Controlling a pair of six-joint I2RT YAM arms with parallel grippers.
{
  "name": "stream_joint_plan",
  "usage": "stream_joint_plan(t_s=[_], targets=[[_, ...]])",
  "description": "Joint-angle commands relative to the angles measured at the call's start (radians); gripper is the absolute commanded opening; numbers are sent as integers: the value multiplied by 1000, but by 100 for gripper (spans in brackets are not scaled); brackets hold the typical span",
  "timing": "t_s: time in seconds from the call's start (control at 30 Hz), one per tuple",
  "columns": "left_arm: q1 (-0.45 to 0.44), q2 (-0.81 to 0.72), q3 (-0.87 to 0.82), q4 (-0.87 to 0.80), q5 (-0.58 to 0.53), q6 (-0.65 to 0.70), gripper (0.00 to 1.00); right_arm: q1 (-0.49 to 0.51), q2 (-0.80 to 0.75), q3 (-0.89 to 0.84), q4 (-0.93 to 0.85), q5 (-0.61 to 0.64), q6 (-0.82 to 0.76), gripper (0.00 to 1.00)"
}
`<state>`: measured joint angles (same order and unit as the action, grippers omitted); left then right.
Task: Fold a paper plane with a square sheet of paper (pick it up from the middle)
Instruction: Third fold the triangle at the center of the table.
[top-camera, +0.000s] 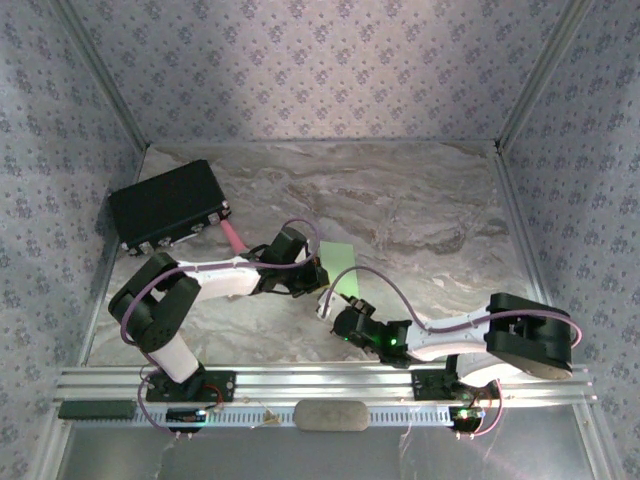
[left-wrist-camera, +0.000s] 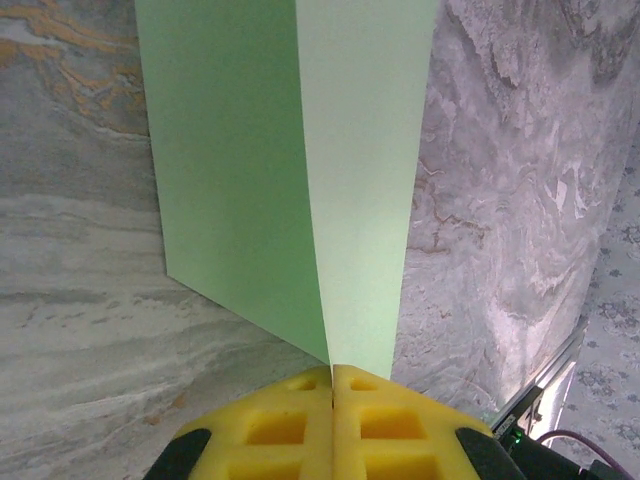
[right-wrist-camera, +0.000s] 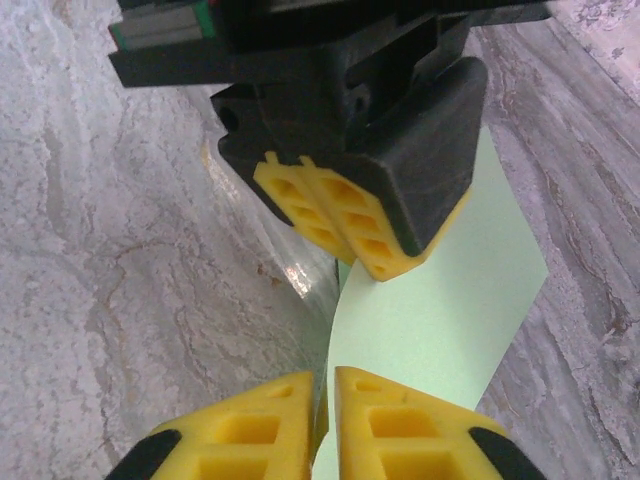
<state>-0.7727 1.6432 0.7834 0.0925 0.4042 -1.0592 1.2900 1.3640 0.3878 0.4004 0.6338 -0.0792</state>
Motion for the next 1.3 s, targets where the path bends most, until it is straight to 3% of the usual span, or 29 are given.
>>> stream_joint_plan(t_s=[0.0, 0.13, 0.33, 0.47, 0.57, 0.67, 0.93, 1.27], targets=[[-6, -16, 17, -26, -8, 18, 1, 2, -24, -13, -1, 25, 19, 11], [-4, -20, 26, -39, -14, 28, 6, 1, -26, -12, -20, 8, 24, 5], [3, -58, 48, -112, -49, 64, 21, -24, -36, 0, -66, -48, 68, 2], [19, -115, 49, -181, -102, 89, 43, -79, -63, 18, -123, -189, 141, 1], [37, -158, 45, -225, -136, 105, 49, -149, -94, 39, -164, -332, 221, 0], [56, -184, 45, -251, -143, 119, 50, -232, -111, 64, -204, -499, 282, 0], [90, -186, 54, -260, -118, 136, 46, -385, -80, 136, -308, -748, 464, 0], [110, -161, 92, -258, -69, 163, 39, -471, -2, 189, -263, -1031, 601, 0]])
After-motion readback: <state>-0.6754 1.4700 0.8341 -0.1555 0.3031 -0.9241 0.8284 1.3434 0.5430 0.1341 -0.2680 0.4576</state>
